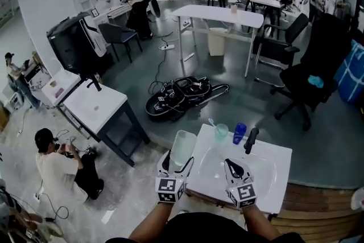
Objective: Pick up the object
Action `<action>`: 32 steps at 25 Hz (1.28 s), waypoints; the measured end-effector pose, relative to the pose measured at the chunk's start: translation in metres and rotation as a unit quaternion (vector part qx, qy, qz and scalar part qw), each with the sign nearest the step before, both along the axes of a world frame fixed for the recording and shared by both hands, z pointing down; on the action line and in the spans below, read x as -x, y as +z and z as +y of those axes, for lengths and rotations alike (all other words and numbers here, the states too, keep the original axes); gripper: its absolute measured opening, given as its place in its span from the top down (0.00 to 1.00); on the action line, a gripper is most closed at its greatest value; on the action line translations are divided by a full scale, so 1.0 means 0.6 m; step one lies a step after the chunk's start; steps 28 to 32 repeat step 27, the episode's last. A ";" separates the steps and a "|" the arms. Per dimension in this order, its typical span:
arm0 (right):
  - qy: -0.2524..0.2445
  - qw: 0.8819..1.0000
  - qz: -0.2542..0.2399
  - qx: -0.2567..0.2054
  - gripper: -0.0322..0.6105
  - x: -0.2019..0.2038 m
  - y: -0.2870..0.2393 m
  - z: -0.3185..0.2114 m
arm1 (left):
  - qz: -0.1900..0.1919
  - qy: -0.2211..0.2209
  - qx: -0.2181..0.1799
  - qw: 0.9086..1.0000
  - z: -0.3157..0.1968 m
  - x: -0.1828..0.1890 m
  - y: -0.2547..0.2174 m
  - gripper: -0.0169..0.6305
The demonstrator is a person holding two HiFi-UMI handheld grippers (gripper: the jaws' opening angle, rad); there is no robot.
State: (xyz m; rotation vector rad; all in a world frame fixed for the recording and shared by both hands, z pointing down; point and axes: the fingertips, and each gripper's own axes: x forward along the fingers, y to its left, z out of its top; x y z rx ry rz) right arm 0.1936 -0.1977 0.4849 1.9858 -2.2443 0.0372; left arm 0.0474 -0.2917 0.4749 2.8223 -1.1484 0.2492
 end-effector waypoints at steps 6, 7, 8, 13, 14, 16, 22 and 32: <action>-0.007 1.000 0.021 0.005 0.92 0.012 -0.005 0.000 | -0.001 0.004 0.002 1.000 0.005 0.000 -0.002 0.37; -0.008 1.000 0.018 0.006 0.92 0.013 -0.005 0.001 | -0.002 0.004 0.004 1.000 0.006 -0.001 -0.001 0.37; -0.009 1.000 0.014 0.004 0.92 0.015 -0.007 0.002 | -0.002 0.005 0.006 1.000 0.007 -0.002 0.000 0.37; -0.008 1.000 0.006 -0.002 0.92 0.016 -0.001 0.001 | -0.001 0.008 0.005 1.000 0.007 -0.001 0.008 0.37; -0.007 1.000 0.007 0.000 0.92 0.016 0.000 0.001 | 0.001 0.009 0.004 1.000 0.007 -0.002 0.007 0.37; -0.010 1.000 0.007 -0.004 0.92 0.015 -0.001 0.001 | 0.006 0.010 0.005 1.000 0.008 -0.004 0.004 0.37; -0.006 1.000 -0.006 -0.010 0.92 0.014 -0.008 0.003 | 0.015 0.010 0.006 1.000 0.009 -0.001 0.007 0.37; -0.008 1.000 -0.008 -0.018 0.92 0.016 -0.001 0.003 | 0.015 0.011 0.004 1.000 0.009 0.002 0.012 0.37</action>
